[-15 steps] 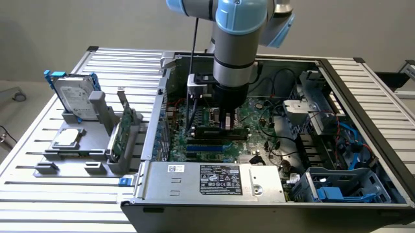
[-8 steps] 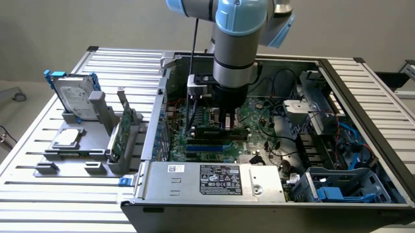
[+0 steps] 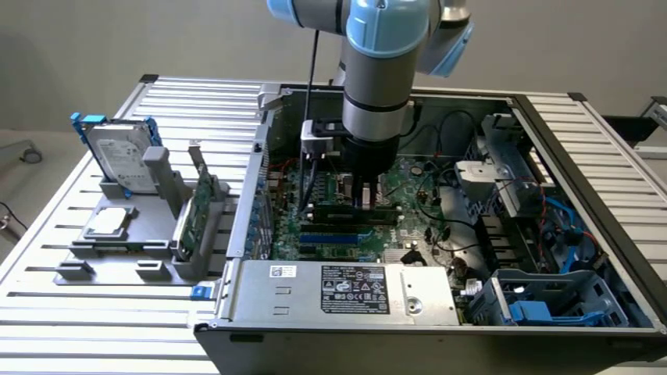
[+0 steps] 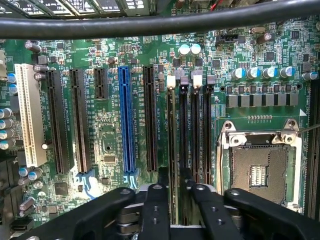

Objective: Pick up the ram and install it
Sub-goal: 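Insert the ram into the slot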

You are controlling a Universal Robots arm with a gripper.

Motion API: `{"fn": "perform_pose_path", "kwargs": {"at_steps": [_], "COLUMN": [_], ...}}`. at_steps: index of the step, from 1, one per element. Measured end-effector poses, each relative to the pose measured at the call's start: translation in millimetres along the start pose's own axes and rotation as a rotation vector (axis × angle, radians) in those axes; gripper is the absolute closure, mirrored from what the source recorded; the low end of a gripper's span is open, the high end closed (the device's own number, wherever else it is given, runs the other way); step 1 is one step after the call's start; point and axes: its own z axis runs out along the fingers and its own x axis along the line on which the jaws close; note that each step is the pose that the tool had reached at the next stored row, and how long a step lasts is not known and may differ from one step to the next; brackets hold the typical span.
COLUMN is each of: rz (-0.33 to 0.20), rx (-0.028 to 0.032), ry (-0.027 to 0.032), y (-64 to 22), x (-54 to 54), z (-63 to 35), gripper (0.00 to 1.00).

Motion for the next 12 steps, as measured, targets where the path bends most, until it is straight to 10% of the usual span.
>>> {"fn": "perform_pose_path", "kwargs": {"at_steps": [12], "rz": [0.0], "rx": [0.0001], "ry": [-0.0002], "y": [-0.1], "x": [0.4], "z": [-38.0], "gripper": [0.74]}}
